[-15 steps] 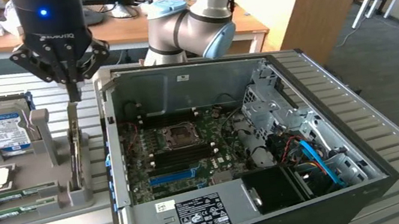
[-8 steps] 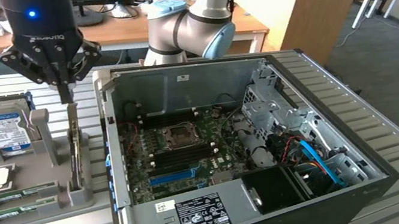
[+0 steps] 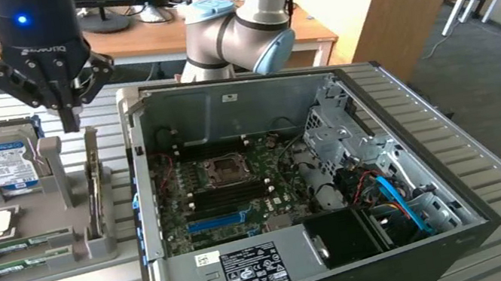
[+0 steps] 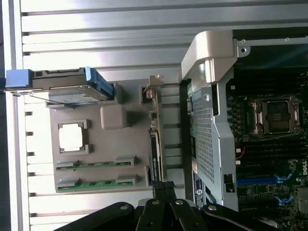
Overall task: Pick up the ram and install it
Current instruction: 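Reach for the ram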
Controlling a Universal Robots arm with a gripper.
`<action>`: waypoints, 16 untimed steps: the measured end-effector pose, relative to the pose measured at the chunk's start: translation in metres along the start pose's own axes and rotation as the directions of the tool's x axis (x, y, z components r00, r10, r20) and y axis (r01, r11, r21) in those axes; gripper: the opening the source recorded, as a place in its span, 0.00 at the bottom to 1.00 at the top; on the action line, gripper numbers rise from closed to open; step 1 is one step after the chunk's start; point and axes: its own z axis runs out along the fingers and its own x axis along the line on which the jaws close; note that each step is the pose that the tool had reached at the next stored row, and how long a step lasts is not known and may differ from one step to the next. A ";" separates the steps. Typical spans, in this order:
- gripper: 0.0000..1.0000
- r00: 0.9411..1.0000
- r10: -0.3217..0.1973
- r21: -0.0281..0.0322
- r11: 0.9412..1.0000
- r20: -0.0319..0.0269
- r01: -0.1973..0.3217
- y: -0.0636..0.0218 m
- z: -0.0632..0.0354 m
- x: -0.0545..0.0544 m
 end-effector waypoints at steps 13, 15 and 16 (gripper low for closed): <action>0.10 1.000 0.000 0.000 1.000 -0.006 0.000 -0.0015 0.0024 0.023; 0.10 1.000 0.000 0.001 1.000 -0.007 0.000 -0.0017 0.0027 0.027; 0.10 1.000 0.000 0.001 1.000 -0.008 0.000 -0.0018 0.0029 0.029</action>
